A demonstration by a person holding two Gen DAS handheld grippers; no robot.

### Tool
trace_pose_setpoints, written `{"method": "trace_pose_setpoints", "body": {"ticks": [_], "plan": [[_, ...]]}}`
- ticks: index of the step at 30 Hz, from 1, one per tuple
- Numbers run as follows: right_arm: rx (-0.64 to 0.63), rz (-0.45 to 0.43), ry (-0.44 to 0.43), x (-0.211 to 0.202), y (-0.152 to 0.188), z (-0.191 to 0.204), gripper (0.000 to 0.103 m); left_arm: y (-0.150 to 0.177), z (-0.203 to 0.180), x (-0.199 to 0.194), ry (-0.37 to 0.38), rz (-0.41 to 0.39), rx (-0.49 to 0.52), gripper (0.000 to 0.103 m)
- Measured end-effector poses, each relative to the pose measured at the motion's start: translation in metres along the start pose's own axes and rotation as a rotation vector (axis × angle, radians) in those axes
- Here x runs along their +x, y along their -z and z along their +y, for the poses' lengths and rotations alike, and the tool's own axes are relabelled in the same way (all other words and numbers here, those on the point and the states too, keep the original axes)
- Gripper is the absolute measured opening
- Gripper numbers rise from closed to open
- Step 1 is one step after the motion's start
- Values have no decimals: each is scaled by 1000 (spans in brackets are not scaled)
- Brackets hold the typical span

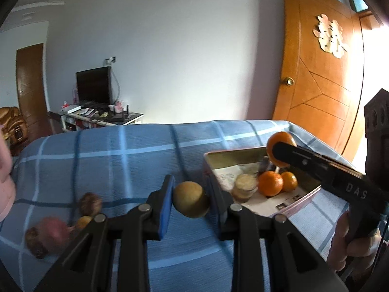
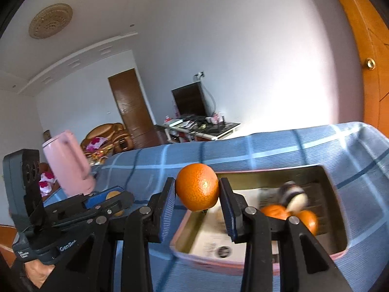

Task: Organize fruits
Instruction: 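Carry the yellow fruit and the orange over the pink tin with both grippers, then open both grippers to drop the fruits into the tin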

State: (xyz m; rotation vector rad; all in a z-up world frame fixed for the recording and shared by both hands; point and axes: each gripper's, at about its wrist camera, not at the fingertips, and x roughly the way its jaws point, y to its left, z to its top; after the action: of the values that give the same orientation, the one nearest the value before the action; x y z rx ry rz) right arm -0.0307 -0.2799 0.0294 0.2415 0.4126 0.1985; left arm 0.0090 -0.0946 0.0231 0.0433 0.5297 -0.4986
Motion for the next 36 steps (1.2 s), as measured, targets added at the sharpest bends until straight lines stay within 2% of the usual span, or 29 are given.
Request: {"method": "trace_pose_setpoints", "body": {"ticks": [13,19,23,25,30,36], "plan": [[53,-33,188,-18,-19,-89,38,-17,-64,53,60,32,50,29],[72,12,224,1,-21,-108,38,-23,-83,80,65,52,64,29],[52,38,191,17,-20,-103,38,-26,-88,90,-14,50,95,29],[56,65,144,26,-19,-99,38,-24,-82,95,-21,73,71,29],[-4,145,131,50,-14,-87,38,-20,-79,104,-54,117,78,29],[16,196,81,60,-9,-85,39,-18,-75,112,-82,171,65,29]]}}
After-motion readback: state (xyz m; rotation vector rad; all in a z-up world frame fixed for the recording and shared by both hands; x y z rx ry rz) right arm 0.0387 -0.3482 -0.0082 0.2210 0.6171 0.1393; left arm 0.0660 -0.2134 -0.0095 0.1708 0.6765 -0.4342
